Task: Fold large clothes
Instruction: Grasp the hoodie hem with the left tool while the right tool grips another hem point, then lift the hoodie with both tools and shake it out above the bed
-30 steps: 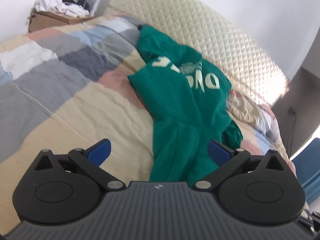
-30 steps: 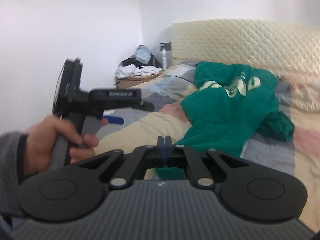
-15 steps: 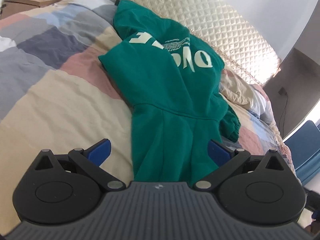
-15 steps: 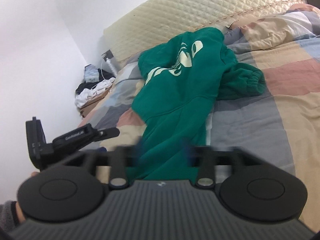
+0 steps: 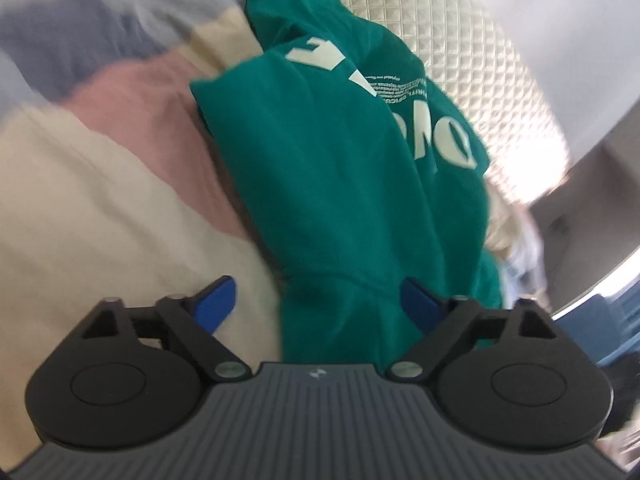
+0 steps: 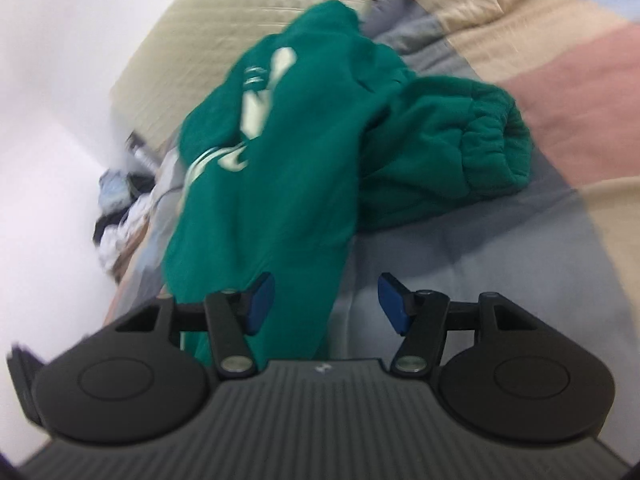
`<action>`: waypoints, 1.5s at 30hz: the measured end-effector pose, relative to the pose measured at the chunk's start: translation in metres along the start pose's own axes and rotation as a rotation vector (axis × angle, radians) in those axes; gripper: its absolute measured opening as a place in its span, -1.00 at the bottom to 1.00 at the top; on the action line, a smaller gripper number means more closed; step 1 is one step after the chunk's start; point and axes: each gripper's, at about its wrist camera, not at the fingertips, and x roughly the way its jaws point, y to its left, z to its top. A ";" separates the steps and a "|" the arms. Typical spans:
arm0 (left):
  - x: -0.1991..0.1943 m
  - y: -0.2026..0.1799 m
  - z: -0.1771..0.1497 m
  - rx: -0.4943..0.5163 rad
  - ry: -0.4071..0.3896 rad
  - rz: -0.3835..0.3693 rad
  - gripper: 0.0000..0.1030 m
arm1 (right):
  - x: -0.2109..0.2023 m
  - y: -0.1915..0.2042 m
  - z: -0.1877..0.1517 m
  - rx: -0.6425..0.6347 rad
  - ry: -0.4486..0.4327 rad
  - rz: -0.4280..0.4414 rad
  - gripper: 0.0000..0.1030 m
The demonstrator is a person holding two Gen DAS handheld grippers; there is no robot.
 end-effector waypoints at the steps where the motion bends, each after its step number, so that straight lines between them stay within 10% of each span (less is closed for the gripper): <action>1: 0.008 0.004 0.003 -0.025 0.003 -0.030 0.62 | 0.012 -0.007 0.004 0.035 0.002 0.042 0.18; 5: 0.038 0.006 0.014 -0.021 0.036 -0.086 0.18 | 0.043 -0.013 0.012 0.072 -0.013 0.137 0.13; 11: 0.039 -0.016 0.025 0.060 0.026 -0.071 -0.70 | 0.034 0.015 0.010 -0.097 -0.049 0.135 -0.64; 21: -0.058 -0.066 0.028 0.111 -0.117 -0.218 -0.76 | -0.083 0.077 0.011 -0.225 -0.177 0.201 -0.72; 35: -0.235 -0.096 -0.063 0.189 -0.154 -0.308 -0.77 | -0.263 0.098 -0.091 -0.244 -0.259 0.262 -0.73; 45: -0.226 -0.067 -0.105 0.083 -0.061 -0.220 -0.62 | -0.259 0.079 -0.126 -0.178 -0.164 0.174 -0.65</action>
